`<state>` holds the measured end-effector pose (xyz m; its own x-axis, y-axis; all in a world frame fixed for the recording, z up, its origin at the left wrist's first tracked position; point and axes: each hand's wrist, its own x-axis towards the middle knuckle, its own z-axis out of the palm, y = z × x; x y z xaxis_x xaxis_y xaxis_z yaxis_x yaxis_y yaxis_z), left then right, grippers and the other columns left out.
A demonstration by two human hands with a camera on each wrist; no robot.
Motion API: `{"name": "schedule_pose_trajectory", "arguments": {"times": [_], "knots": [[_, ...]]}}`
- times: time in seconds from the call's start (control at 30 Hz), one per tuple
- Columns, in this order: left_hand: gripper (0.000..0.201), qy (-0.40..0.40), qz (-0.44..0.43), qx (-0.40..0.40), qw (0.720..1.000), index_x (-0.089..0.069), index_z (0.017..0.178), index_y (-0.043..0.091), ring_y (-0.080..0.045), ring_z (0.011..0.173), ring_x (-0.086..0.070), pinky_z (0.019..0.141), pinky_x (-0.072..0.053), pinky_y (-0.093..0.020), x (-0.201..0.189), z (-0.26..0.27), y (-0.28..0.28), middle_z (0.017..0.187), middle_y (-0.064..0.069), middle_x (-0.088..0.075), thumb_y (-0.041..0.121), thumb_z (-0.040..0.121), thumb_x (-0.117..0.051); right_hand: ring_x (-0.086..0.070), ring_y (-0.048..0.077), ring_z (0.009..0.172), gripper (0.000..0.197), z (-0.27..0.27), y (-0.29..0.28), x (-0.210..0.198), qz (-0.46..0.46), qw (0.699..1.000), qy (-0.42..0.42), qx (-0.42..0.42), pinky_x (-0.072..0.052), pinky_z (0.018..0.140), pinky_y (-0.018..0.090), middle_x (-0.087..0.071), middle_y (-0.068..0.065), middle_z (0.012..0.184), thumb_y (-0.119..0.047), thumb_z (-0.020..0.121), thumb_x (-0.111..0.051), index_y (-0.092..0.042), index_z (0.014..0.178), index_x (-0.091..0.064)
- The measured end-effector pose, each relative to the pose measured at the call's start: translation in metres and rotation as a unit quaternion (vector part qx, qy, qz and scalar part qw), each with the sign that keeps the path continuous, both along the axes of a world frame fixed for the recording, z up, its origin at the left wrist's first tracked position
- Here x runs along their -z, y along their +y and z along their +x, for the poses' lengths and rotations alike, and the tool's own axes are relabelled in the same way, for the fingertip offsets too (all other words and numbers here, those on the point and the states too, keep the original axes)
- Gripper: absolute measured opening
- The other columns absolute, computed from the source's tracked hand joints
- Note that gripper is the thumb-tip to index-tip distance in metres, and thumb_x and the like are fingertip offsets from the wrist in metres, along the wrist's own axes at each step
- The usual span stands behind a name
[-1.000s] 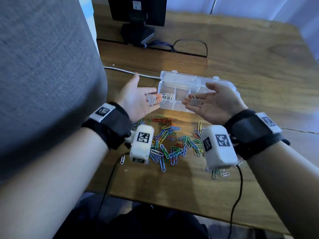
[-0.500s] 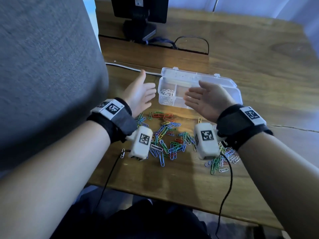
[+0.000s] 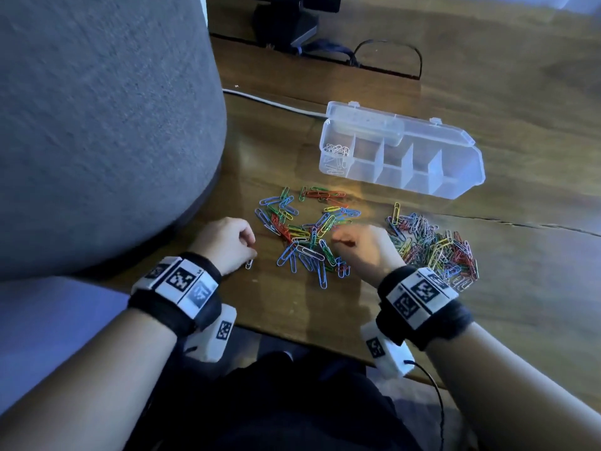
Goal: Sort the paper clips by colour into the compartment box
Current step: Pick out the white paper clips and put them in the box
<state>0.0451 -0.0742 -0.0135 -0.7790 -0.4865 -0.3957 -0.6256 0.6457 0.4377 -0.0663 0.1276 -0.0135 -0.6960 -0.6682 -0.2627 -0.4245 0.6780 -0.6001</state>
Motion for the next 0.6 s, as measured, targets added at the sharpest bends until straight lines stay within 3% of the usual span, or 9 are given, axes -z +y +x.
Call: {"name": "schedule_pose_trajectory", "arguments": {"times": [0.1, 0.17, 0.23, 0.47, 0.6], "knots": [[0.024, -0.042, -0.047, -0.007, 0.998, -0.06, 0.077, 0.021, -0.019, 0.086, -0.06, 0.072, -0.045, -0.027, 0.008, 0.005, 0.008, 0.081, 0.004, -0.059, 0.033, 0.069, -0.079, -0.049, 0.024, 0.074, 0.019, 0.004, -0.016, 0.004, 0.068, 0.998, -0.013, 0.012, -0.037, 0.063, 0.028, -0.051, 0.005, 0.076, -0.021, 0.083, -0.056, -0.017, 0.067, -0.048], [0.025, -0.049, -0.061, -0.015, 0.997, -0.06, 0.077, 0.021, -0.021, 0.088, -0.061, 0.072, -0.046, -0.028, 0.011, 0.007, 0.012, 0.085, 0.002, -0.062, 0.037, 0.071, -0.078, -0.049, 0.021, 0.082, 0.012, 0.008, -0.024, 0.007, 0.09, 0.996, -0.007, 0.005, -0.034, 0.067, 0.025, -0.051, 0.003, 0.09, -0.028, 0.084, -0.06, -0.016, 0.087, -0.057], [0.02, -0.033, -0.049, -0.022, 0.998, -0.061, 0.073, 0.021, -0.022, 0.088, -0.062, 0.07, -0.044, -0.026, 0.013, 0.007, 0.015, 0.086, 0.0, -0.066, 0.033, 0.072, -0.077, -0.051, 0.023, 0.092, 0.024, 0.013, -0.031, 0.009, 0.096, 0.995, 0.011, -0.025, -0.034, 0.071, 0.026, -0.054, 0.006, 0.099, -0.031, 0.084, -0.061, -0.011, 0.099, -0.058], [0.016, 0.014, -0.021, 0.004, 1.0, -0.058, 0.068, 0.023, -0.021, 0.086, -0.063, 0.067, -0.041, -0.024, 0.019, 0.01, 0.021, 0.084, 0.0, -0.066, 0.017, 0.081, -0.066, -0.052, 0.027, 0.1, 0.013, 0.014, -0.033, 0.014, 0.106, 0.994, 0.026, -0.032, -0.038, 0.079, 0.029, -0.057, 0.01, 0.104, -0.02, 0.086, -0.058, -0.011, 0.095, -0.056], [0.009, 0.045, -0.033, 0.063, 0.996, -0.06, 0.075, 0.018, -0.018, 0.088, -0.057, 0.071, -0.041, -0.027, 0.023, 0.013, 0.02, 0.087, 0.004, -0.053, 0.013, 0.083, -0.061, -0.053, 0.026, 0.09, 0.006, 0.008, -0.028, 0.015, 0.081, 0.996, 0.019, -0.021, -0.037, 0.071, 0.029, -0.056, 0.005, 0.09, -0.014, 0.084, -0.059, -0.014, 0.087, -0.054]]}}
